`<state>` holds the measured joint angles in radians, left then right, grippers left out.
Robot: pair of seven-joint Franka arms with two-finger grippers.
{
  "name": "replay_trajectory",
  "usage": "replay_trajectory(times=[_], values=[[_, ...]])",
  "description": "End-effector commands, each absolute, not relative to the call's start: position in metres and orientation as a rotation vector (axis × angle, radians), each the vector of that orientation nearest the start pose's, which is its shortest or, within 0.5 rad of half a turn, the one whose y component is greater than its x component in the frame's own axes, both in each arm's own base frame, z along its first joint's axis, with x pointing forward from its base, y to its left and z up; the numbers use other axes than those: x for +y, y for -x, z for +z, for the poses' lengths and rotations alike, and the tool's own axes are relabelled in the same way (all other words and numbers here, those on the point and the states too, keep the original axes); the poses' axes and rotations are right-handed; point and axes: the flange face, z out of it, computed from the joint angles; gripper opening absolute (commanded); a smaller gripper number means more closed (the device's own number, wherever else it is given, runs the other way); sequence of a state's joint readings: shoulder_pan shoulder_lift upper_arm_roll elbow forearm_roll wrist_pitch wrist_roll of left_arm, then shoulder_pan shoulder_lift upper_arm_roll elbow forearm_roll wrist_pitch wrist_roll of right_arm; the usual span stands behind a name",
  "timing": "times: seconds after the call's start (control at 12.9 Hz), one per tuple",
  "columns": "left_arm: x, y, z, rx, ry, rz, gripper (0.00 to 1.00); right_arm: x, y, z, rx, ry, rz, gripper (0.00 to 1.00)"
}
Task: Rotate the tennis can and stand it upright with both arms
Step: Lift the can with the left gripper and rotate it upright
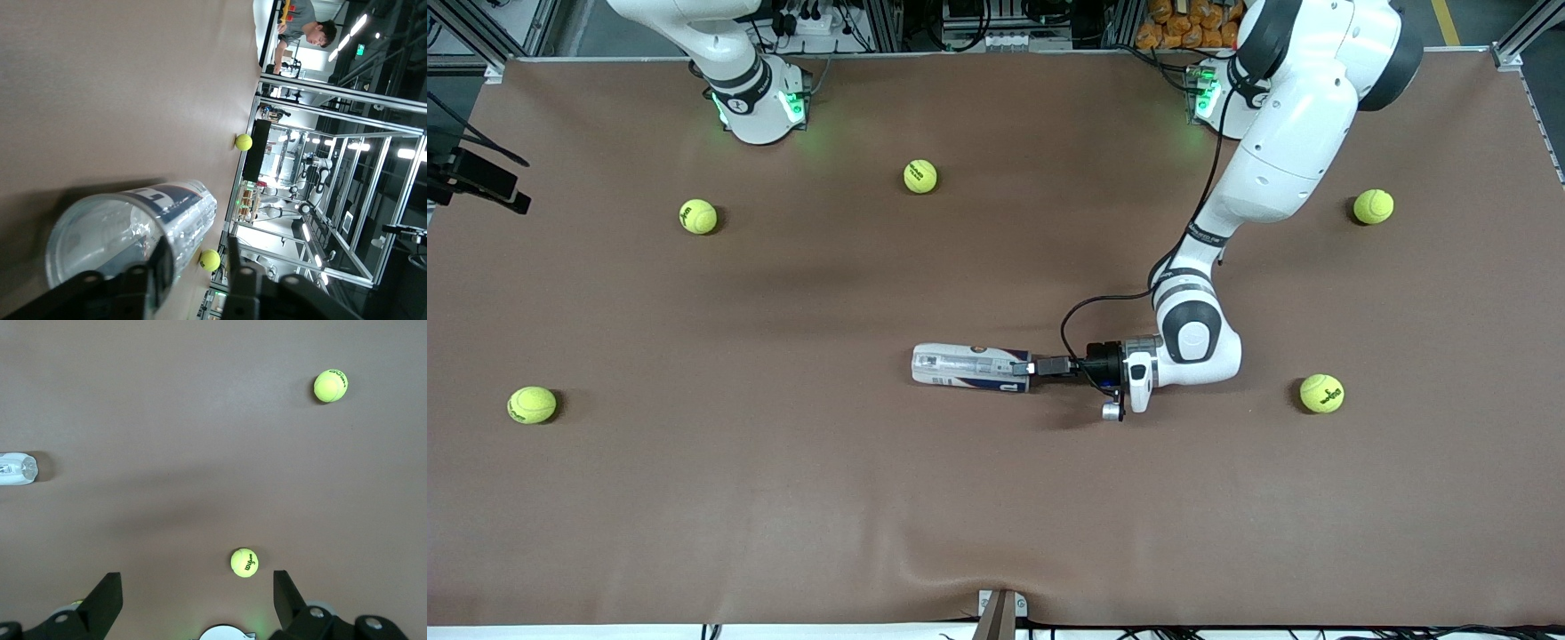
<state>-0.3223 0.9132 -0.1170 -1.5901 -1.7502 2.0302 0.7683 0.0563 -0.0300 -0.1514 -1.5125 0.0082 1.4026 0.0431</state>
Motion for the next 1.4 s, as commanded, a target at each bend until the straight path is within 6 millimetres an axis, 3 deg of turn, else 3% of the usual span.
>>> replay_trajectory(times=[0.0, 0.31, 0.47, 0.78, 1.09, 1.32], values=[[-0.33, -0.602, 0.108, 0.158, -1.734, -0.062, 0.0, -0.049, -0.524, 0.653, 0.19, 3.128, 0.113, 1.0], [-0.333, -0.608, 0.125, 0.15, -1.73, -0.063, 0.0, -0.049, -0.524, 0.653, 0.19, 3.128, 0.111, 1.0], [-0.335, -0.616, 0.153, 0.174, -1.727, -0.089, 0.0, -0.049, -0.525, 0.653, 0.19, 3.129, 0.114, 1.0], [-0.332, -0.64, 0.23, 0.168, -1.842, -0.217, 0.0, -0.048, -0.525, 0.653, 0.187, 3.128, 0.109, 1.0], [-0.321, -0.646, 0.277, 0.193, -2.017, -0.305, 0.0, -0.048, -0.525, 0.653, 0.187, 3.128, 0.109, 1.0], [-0.326, -0.653, 0.312, 0.28, -2.155, -0.368, 0.0, -0.046, -0.525, 0.653, 0.182, 3.129, 0.109, 1.0]])
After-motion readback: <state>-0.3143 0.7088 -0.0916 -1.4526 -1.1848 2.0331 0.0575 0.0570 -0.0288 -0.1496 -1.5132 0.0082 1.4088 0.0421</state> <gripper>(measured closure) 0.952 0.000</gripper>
